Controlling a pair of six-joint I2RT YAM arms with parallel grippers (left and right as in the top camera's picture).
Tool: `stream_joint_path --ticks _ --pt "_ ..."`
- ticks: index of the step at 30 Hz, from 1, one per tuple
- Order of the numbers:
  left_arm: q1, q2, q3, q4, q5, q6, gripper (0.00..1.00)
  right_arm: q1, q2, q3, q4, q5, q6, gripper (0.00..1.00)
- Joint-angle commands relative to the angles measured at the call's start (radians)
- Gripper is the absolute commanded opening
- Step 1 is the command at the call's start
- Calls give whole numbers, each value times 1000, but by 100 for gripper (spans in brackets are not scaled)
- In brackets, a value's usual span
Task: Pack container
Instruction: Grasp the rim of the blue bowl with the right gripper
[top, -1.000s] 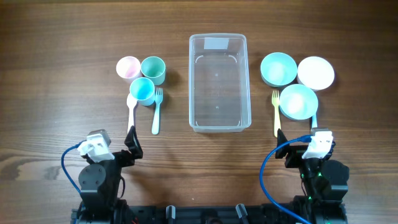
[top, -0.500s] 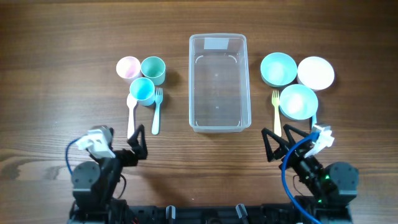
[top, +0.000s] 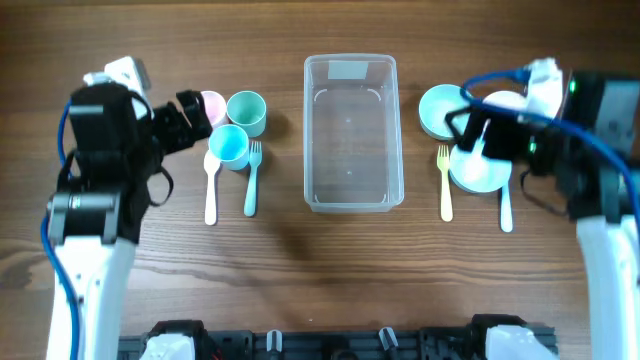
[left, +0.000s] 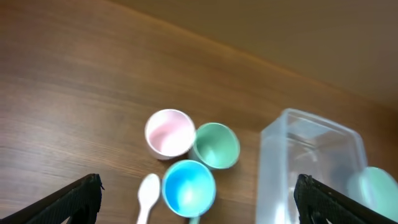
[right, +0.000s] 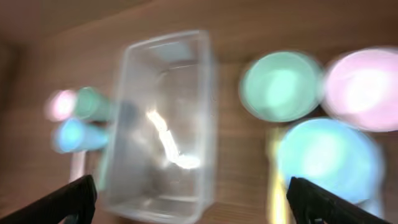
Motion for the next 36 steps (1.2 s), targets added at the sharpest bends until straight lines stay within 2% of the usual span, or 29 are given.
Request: stream_joint_path --ticks 1,10,16,18,22,26,31,36 --pt "39 104 32 0 -111 42 100 -13 137 131 -55 309 -77 100" --pt "56 253 32 -51 -122 34 100 -182 388 121 -117 308 -75 100" --pt "56 261 32 -52 -122 34 100 -201 504 -39 -60 309 -85 98" --pt "56 261 32 -51 -122 34 100 -204 511 -84 -21 319 -86 87" --pt "56 261 32 -51 -122 34 100 -219 511 -151 26 320 -82 86" --pt "56 261 32 -51 -122 34 100 -232 511 -222 123 317 -70 70" --pt "56 261 32 -52 -122 34 100 -232 511 -288 248 319 -15 62" --pt "56 261 32 -51 -122 34 100 -232 513 -325 306 317 12 47"
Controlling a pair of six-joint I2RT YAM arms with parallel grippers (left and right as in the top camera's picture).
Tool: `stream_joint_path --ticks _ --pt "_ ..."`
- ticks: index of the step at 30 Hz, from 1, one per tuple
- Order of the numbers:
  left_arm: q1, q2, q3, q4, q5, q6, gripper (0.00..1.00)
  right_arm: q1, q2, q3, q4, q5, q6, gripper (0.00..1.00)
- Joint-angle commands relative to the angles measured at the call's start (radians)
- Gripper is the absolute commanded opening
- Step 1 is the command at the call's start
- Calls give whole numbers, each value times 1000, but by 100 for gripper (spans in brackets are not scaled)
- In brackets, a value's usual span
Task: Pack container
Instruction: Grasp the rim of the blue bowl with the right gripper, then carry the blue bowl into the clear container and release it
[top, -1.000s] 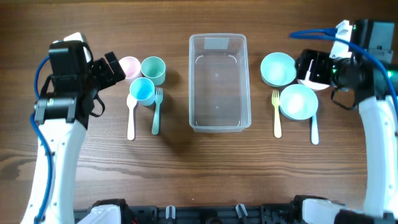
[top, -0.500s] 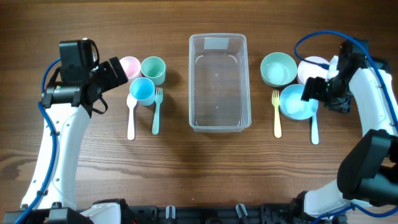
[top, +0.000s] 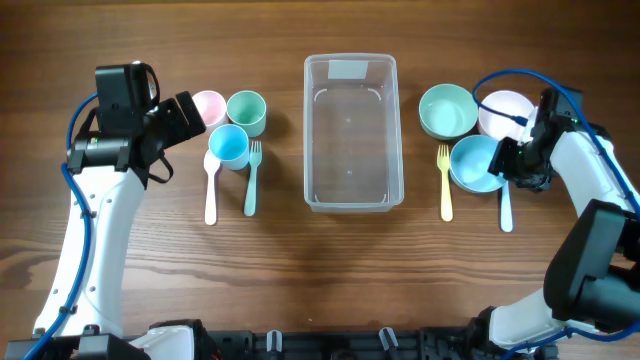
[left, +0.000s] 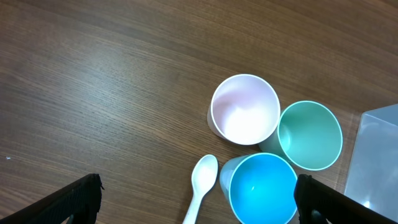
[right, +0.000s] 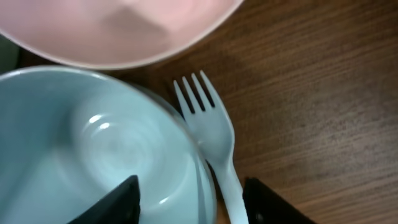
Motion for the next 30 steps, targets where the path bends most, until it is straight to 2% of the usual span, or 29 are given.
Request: stream_joint_path --ticks 1,3,4,8,10,19,23,26,30 --pt "8 4 16 0 -13 13 100 0 2 -30 23 18 33 41" --pt "8 4 16 0 -13 13 100 0 2 -37 39 17 46 24" --pt "8 4 16 0 -13 13 100 0 2 -37 42 17 47 18" --pt "8 4 16 0 -13 13 100 0 2 -36 44 18 50 13" --pt "8 4 16 0 -13 13 100 0 2 -36 44 21 50 4" --pt "8 4 16 0 -13 13 100 0 -55 -35 -44 97 45 4" --pt "8 4 16 0 -13 13 100 1 -225 -34 -54 14 44 4" --pt "8 4 16 0 -13 13 100 13 -398 -32 -55 -120 44 4" --pt "8 4 16 0 -13 13 100 94 -565 1 -80 -131 38 4"
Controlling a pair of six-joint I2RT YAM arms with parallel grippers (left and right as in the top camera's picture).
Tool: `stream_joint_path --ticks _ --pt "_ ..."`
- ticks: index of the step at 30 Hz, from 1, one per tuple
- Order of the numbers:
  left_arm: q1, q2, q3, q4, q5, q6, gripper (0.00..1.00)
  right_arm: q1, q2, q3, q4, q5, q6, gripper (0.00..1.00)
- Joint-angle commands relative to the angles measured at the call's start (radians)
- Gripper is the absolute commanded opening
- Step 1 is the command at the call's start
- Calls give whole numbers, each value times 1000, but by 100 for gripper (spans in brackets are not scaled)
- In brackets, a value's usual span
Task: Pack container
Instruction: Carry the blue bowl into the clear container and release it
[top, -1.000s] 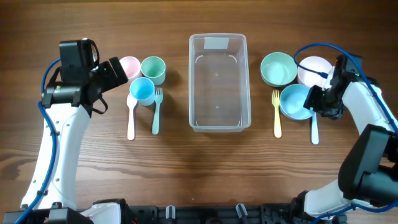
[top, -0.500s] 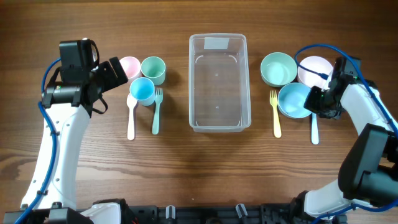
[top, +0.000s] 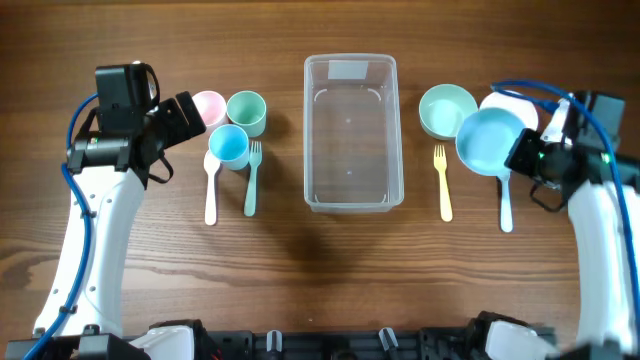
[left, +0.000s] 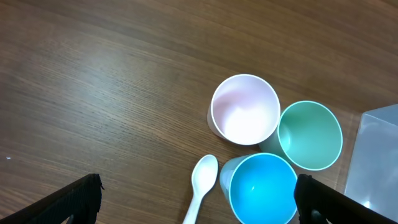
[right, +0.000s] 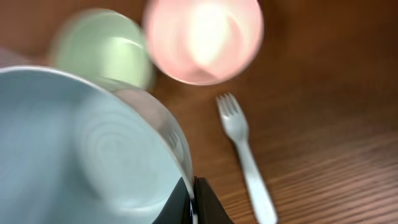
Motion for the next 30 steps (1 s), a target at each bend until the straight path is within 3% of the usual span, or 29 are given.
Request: stream_joint_path --ticks 1,5,9,12,16,23,30 --pt "8 4 16 0 -13 13 100 85 -118 42 -23 -62 -2 4" --pt "8 4 16 0 -13 13 100 247 -114 115 -45 -73 0 4" --pt "8 4 16 0 -13 13 100 416 27 285 -61 -72 0 4" --pt "8 4 16 0 -13 13 100 505 256 524 -109 -72 -2 4" --pt "8 4 16 -1 -13 13 100 520 547 766 -172 -74 -3 4" --pt "8 4 16 0 -13 13 100 526 810 797 -111 -156 -33 4" --pt "8 4 16 0 -13 13 100 526 893 797 2 -151 17 4"
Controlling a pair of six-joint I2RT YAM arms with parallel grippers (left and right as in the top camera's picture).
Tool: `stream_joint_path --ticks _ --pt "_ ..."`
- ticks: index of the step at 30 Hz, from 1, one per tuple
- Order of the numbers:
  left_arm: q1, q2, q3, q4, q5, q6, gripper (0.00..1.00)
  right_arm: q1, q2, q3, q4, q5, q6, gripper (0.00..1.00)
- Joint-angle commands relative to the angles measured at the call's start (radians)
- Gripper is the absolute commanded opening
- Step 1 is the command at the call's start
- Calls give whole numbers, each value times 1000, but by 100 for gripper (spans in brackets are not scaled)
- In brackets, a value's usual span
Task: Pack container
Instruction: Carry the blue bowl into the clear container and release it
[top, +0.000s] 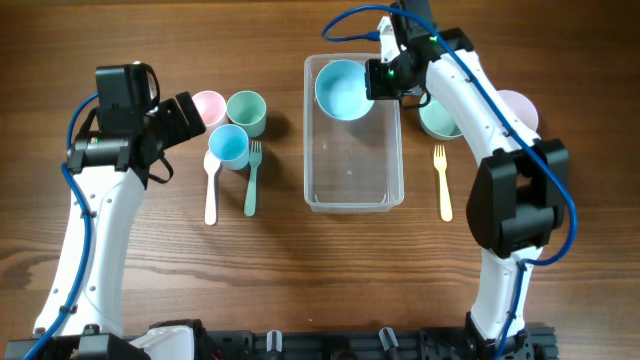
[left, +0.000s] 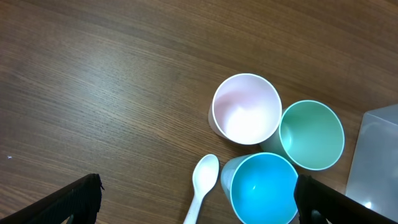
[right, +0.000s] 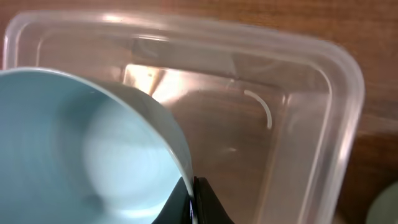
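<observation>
The clear plastic container (top: 352, 200) stands mid-table. My right gripper (top: 378, 78) is shut on the rim of the light blue bowl (top: 341, 90), holding it at the container's far end. I cannot tell whether the bowl touches the bottom. In the right wrist view the blue bowl (right: 87, 149) fills the left side, the gripper (right: 193, 202) pinches its rim, and the container rim (right: 348, 81) curves behind. My left gripper (top: 185, 118) stands open beside the pink cup (left: 247, 117), green cup (left: 311, 135) and blue cup (left: 262, 190).
A white spoon (top: 211, 185) and a green fork (top: 251, 178) lie by the cups. Right of the container are a green bowl (top: 438, 120), partly under my arm, a pink bowl (top: 518, 104) and a yellow fork (top: 443, 182).
My right gripper, still shut on the blue bowl, has moved from the table's right side beside the other bowls to the container's far end. The left arm has not moved.
First both grippers were open, the right one high over the bowls. Then the right gripper was down at the blue bowl's rim and the left arm had shifted near the cups. Then the bowl was held off the table, and now it is at the container.
</observation>
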Motion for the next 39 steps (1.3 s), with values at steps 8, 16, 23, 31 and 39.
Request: stream_joint_path --ticks 8,16,23,31,39 --pt "8 3 16 2 -10 13 100 6 28 26 67 95 45 5" --pt "8 3 16 3 -10 13 100 6 42 19 65 95 79 4" --pt "8 3 16 2 -10 13 100 7 82 19 63 91 90 4" --pt "8 3 16 3 -10 13 100 8 66 21 116 85 90 28" --pt "8 3 16 3 -10 13 100 -5 -207 40 97 92 91 32"
